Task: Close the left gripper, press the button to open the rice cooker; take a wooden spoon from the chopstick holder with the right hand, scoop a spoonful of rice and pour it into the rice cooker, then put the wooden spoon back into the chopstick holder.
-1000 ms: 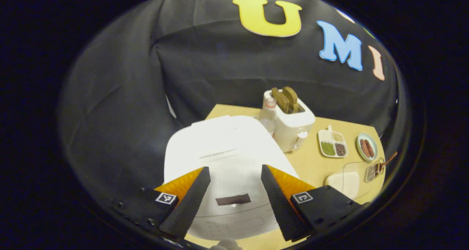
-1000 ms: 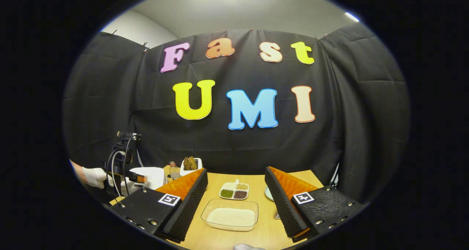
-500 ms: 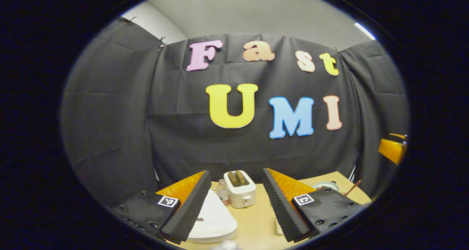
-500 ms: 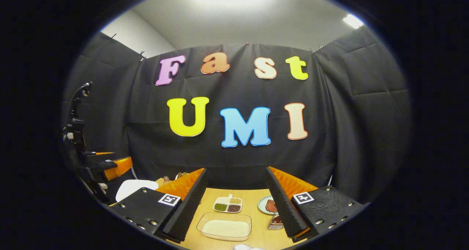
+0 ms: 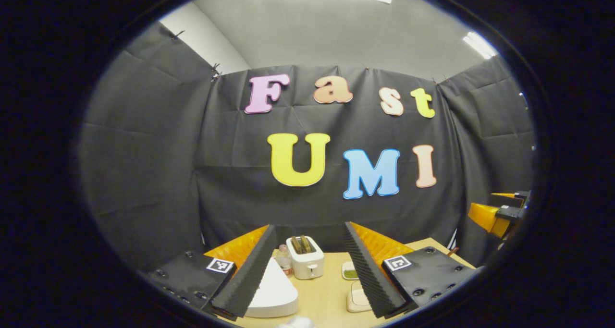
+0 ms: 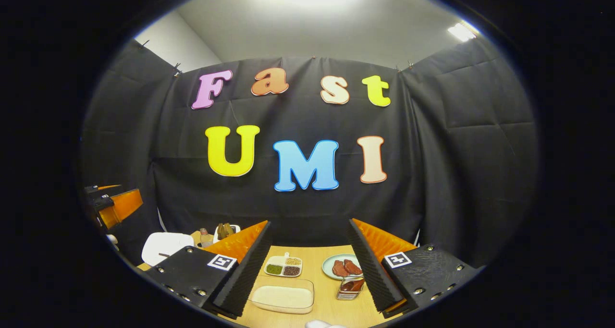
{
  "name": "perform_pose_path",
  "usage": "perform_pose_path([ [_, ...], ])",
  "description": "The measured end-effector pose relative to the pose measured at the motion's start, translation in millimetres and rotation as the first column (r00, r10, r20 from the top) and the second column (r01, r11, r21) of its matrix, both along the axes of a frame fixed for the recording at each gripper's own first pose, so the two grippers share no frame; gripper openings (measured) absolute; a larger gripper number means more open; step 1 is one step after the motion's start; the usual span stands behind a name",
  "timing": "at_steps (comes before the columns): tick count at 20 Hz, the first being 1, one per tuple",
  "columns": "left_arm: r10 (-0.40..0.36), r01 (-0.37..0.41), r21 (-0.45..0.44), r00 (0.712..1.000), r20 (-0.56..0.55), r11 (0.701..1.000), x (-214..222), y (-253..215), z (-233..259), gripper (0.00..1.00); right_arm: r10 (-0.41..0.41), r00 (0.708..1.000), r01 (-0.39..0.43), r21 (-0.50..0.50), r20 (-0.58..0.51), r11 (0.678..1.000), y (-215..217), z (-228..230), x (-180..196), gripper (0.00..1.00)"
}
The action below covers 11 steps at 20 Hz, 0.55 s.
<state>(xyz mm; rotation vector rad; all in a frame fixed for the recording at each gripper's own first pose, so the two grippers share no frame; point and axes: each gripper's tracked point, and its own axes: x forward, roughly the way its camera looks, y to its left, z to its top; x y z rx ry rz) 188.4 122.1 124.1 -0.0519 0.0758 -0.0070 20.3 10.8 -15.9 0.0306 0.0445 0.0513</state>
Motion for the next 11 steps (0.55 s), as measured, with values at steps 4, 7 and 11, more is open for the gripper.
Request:
perform_pose_path([
  [4, 0.005, -0.005, 0.004, 1.000, -0.012, 1.000, 0.6, 5.5, -4.5, 0.96, -0.017, 1.000, 0.017, 0.000, 0.001, 1.000, -6.3, 1.0, -2.3, 0.96],
  [7, -0.006, 0.006, -0.005, 1.000, -0.016, 1.000, 1.8, 1.0, -5.5, 0.97, -0.018, 1.000, 0.018, 0.003, 0.004, 1.000, -8.2, 2.1, -4.1, 0.96],
  [11, -0.023, 0.022, -0.018, 0.999, -0.030, 1.000, 1.3, -2.1, -10.4, 0.98, -0.012, 1.000, 0.012, 0.006, 0.002, 1.000, -7.9, 1.9, -5.1, 0.96],
])
